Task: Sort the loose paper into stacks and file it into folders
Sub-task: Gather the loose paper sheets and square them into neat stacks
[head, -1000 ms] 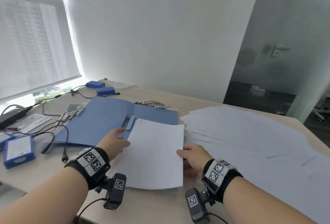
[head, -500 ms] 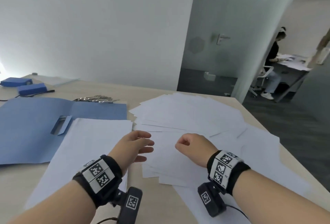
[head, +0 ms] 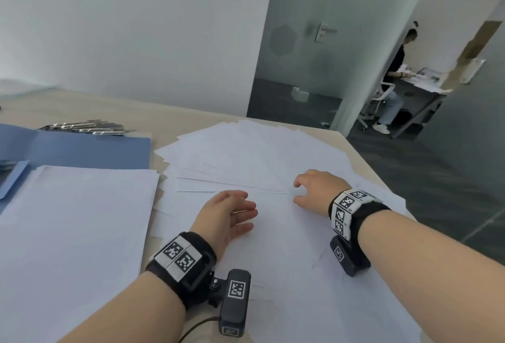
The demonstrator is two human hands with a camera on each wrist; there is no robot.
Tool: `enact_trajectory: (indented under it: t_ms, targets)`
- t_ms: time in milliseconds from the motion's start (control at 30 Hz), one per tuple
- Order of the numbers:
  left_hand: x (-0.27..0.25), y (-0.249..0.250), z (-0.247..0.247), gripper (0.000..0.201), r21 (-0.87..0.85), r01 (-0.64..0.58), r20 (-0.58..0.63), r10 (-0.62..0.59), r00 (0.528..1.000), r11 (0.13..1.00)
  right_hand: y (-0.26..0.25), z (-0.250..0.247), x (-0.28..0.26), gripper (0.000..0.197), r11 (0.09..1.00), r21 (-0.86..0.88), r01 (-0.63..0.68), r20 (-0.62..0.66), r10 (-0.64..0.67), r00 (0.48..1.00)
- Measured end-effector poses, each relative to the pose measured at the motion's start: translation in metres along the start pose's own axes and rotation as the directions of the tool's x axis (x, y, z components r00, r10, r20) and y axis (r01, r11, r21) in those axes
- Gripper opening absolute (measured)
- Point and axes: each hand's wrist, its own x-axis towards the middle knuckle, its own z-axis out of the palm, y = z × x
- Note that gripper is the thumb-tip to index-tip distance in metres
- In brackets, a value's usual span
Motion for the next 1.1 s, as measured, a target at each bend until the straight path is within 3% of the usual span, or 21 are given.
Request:
enact_trajectory:
  t_ms: [133, 233, 333, 700, 867, 1100]
  targets:
    - [-0.001, -0.003, -0.004, 0.008, 0.059, -0.031, 0.108, 0.025, 0.994, 0.998, -0.006, -0.003, 0.027, 0.059, 0.997, -0.066, 0.039, 0.041, -0.037, 0.998]
    - [0.0, -0.007, -0.007, 0.024, 0.161, -0.074, 0.19, 0.042, 0.981, 0.984, -0.008, -0.002, 0.04, 0.071, 0.988, -0.135, 0.074, 0.082, -0.063, 0.995]
    - [0.001, -0.01, -0.008, 0.026, 0.206, -0.102, 0.241, 0.051, 0.969, 0.973, -0.005, 0.0, 0.05, 0.074, 0.983, -0.158, 0.094, 0.12, -0.075, 0.99]
    - [0.005, -0.013, -0.009, 0.026, 0.189, -0.121, 0.262, 0.069, 0.963, 0.975, 0.006, 0.004, 0.059, 0.069, 0.935, -0.255, 0.245, 0.164, -0.208, 0.964]
    - [0.005, -0.013, -0.009, 0.011, 0.188, -0.121, 0.254, 0.071, 0.965, 0.975, 0.003, 0.006, 0.058, 0.063, 0.912, -0.298, 0.281, 0.155, -0.244, 0.957]
    - [0.004, -0.012, -0.008, 0.024, 0.186, -0.121, 0.258, 0.07, 0.963, 0.975, -0.01, 0.0, 0.054, 0.076, 0.909, -0.337, 0.243, 0.092, -0.225, 0.97]
